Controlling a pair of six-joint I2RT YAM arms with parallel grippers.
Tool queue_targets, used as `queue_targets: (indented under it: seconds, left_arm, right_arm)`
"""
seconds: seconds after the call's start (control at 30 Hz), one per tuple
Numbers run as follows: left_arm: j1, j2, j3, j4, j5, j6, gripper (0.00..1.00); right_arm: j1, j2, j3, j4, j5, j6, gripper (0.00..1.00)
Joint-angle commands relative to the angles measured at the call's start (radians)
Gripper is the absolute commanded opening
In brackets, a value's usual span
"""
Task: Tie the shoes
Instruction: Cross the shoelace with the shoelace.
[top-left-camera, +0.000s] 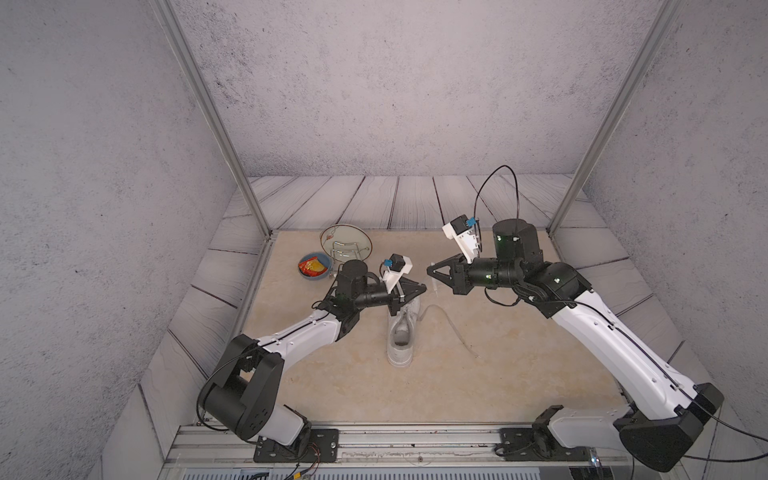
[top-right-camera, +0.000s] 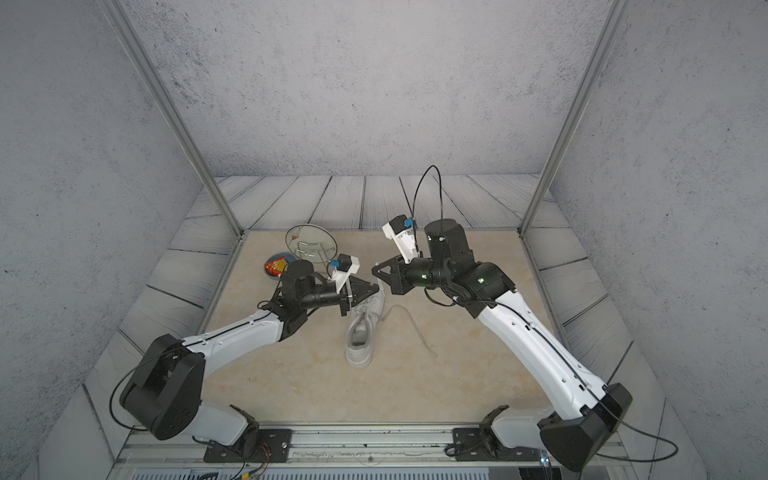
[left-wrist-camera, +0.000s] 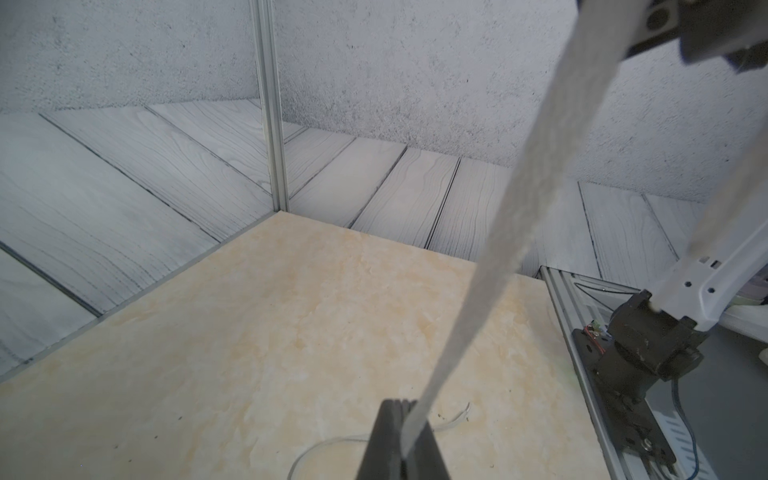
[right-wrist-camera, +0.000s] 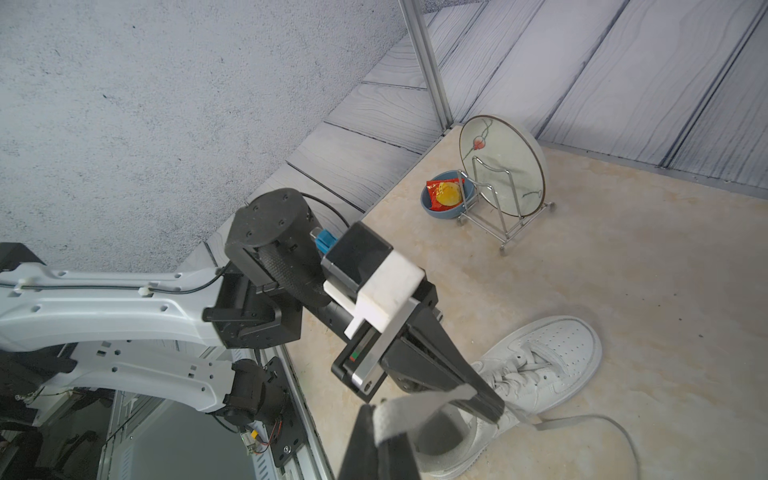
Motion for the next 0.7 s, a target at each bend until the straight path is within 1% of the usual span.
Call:
queue_targets:
  seconds: [0.0,0.1,0.17,0.27,0.43,0.57,0.67]
  left_arm:
    - [-0.004,-0.018,-0.001,-0.048,-0.026,0.018,0.0]
    - [-0.002,-0.02,-0.002,-0.086,-0.05,-0.01,0.0]
    - [-0.002,-0.01,0.02,-0.14,-0.048,-0.024,0.0]
    - [0.002,0.009,0.061,-0.246,-0.058,-0.028,0.0]
    - [0.028,0.061,0.111,-0.32,-0.059,-0.089,0.0]
    - [0.052,0.128,0.185,-0.382,-0.006,-0.161,0.0]
    - [0.069,0.185,0.243,-0.436,0.037,-0.19,0.0]
  right_arm:
    - [-0.039,0.027,-0.004,0.007,0.049,-0.03,0.0]
    - [-0.064,0.08,-0.019,-0.012,0.129,-0.087,0.0]
    - [-0.073,0.124,-0.031,-0.001,0.188,-0.121,0.0]
    - [-0.091,0.199,-0.044,0.046,0.235,-0.143,0.0]
    - [-0.137,0.315,-0.08,0.177,0.272,-0.161,0.0]
    - [-0.144,0.419,-0.072,0.227,0.266,-0.194,0.01]
    - [-0.153,0.501,-0.037,0.213,0.267,-0.206,0.04]
